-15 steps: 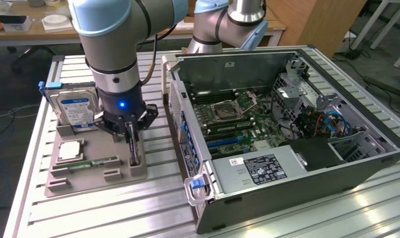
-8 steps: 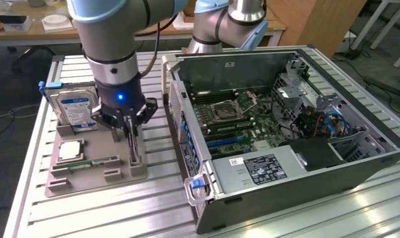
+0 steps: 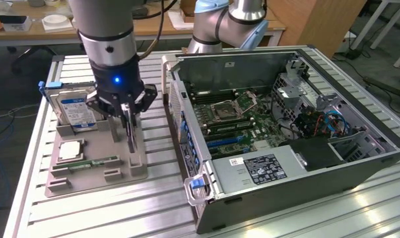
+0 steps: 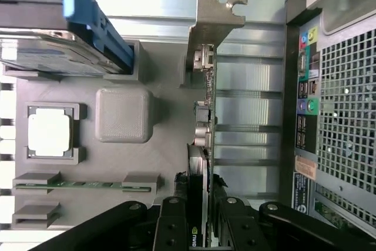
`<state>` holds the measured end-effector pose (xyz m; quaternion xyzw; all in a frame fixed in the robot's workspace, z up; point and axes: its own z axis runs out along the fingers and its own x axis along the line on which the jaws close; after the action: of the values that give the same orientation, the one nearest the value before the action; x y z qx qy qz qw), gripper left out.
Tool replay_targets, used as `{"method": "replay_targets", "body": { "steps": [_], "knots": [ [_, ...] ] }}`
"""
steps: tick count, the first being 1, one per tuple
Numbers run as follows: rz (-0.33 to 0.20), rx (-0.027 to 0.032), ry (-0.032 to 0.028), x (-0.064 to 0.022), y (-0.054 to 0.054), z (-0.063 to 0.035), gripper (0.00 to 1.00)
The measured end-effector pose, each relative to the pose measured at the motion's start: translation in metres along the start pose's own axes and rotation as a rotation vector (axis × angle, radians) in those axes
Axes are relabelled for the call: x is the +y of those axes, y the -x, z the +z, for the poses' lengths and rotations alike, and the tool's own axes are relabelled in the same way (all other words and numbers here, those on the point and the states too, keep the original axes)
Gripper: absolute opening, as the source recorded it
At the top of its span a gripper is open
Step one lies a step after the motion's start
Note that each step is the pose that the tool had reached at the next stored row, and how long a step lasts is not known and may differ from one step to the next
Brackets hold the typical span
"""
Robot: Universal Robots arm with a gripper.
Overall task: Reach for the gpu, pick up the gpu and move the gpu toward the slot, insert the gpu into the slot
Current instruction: 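Pick up the gpu and move the gpu toward the slot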
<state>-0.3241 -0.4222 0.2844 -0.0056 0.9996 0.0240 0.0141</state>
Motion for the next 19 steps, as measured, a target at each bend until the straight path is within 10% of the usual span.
{"method": "replay_targets", "body": {
  "steps": [19],
  "knots": [
    [0.000, 0.0000, 0.0004, 0.0041, 0.002, -0.0866, 0.26]
  ]
}}
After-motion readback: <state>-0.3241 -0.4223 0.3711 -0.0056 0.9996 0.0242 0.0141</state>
